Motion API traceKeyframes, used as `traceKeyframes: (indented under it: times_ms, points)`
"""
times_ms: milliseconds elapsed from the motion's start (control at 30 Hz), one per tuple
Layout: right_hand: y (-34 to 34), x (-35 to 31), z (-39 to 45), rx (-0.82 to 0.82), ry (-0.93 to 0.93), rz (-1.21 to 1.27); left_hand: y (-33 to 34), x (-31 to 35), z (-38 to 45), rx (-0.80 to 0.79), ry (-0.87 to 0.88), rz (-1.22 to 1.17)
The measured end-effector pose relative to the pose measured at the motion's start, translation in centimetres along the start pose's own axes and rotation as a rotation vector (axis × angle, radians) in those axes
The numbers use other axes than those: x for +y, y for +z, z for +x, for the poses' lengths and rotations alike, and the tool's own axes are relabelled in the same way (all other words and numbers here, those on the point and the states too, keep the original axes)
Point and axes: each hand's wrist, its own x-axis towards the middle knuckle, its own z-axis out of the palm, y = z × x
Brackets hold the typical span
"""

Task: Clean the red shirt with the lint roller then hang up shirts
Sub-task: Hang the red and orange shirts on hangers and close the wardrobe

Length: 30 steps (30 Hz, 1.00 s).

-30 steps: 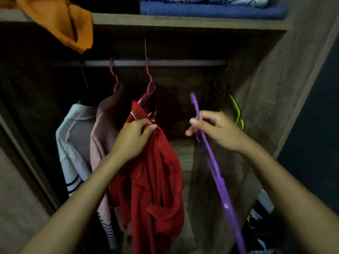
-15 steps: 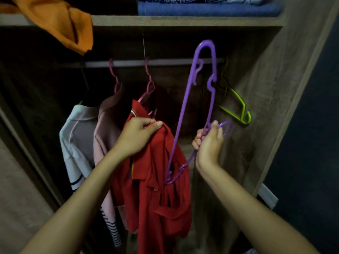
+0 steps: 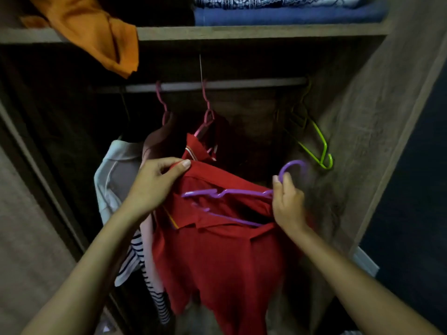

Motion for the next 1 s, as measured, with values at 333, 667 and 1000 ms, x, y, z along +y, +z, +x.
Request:
traceKeyframes:
  times_ms: [333,667,1000]
  points:
    - [0.2,-2.8,-0.9,-0.491,-0.487,-0.115,1.3,2.2,0.2,0.114,0.232,0.398]
    - [-1.6,-5.1,2.5,-0.362,-0.223,0.048,0.7,1.2,-1.0,-0.585,0.005,0.615]
    - [-3.8,-1.8,6.8,-0.865,0.177,0.066,-0.1,-2.4,-2.2,-0.310,0.282,0.626]
